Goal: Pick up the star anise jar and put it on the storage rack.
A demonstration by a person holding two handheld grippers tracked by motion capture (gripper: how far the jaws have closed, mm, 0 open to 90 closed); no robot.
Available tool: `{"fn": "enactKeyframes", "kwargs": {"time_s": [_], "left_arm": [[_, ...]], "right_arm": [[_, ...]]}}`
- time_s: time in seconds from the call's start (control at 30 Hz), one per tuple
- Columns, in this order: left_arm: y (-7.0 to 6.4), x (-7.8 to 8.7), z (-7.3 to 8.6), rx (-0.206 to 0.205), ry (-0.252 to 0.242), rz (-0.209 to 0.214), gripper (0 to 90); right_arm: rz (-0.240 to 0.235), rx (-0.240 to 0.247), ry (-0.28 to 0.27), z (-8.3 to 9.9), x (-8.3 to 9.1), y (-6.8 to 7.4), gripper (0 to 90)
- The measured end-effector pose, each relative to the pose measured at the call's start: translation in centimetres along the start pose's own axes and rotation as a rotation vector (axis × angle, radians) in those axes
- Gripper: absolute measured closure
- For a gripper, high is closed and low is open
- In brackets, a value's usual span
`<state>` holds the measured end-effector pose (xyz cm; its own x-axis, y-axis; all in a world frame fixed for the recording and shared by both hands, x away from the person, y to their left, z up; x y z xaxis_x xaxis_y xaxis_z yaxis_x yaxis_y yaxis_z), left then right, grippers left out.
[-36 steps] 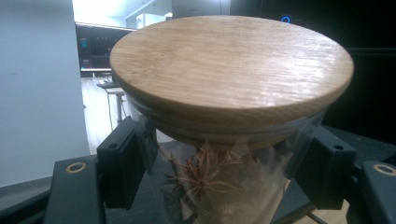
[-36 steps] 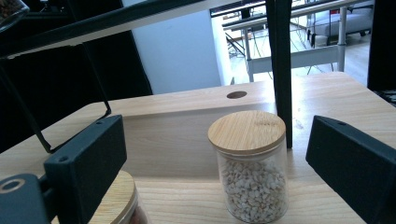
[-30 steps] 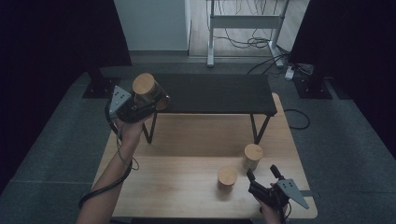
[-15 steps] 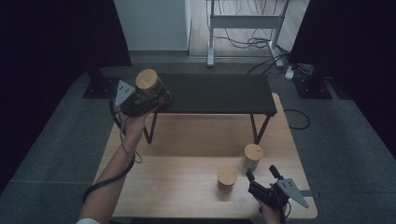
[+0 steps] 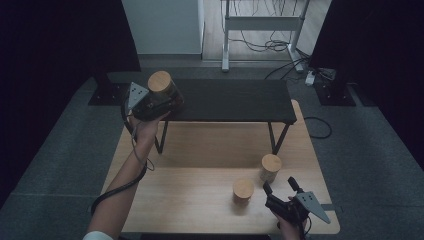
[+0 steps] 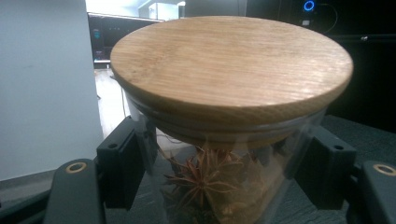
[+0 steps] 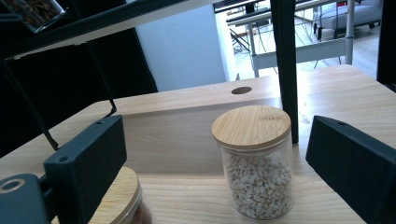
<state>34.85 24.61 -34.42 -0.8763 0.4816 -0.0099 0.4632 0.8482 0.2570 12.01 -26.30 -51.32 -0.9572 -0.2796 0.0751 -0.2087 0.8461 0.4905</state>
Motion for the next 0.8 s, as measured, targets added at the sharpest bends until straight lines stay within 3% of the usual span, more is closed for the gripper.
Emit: {"fn": "enactKeyframes", "kwargs": {"time_s": [0.8], "left_arm": [[-0.9, -1.9, -0.5, -0.006, 0.062, -0.027, 26.4]], "right_arm": [[-0.011, 0.003, 0.001, 0.0, 0.0, 0.2, 5.3]]}}
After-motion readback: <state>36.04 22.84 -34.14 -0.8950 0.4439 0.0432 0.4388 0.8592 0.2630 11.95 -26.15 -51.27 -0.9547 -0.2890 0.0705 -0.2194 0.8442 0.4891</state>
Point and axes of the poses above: each handheld gripper's, and its own axes: x roughly backward along the jaws, z roughly out of its underside, y roughly to its left, the point moved 3 cm from there along -x, roughly forward along the jaws, and after that the axes turned 15 degrees about -x, right-handed, at the moved point
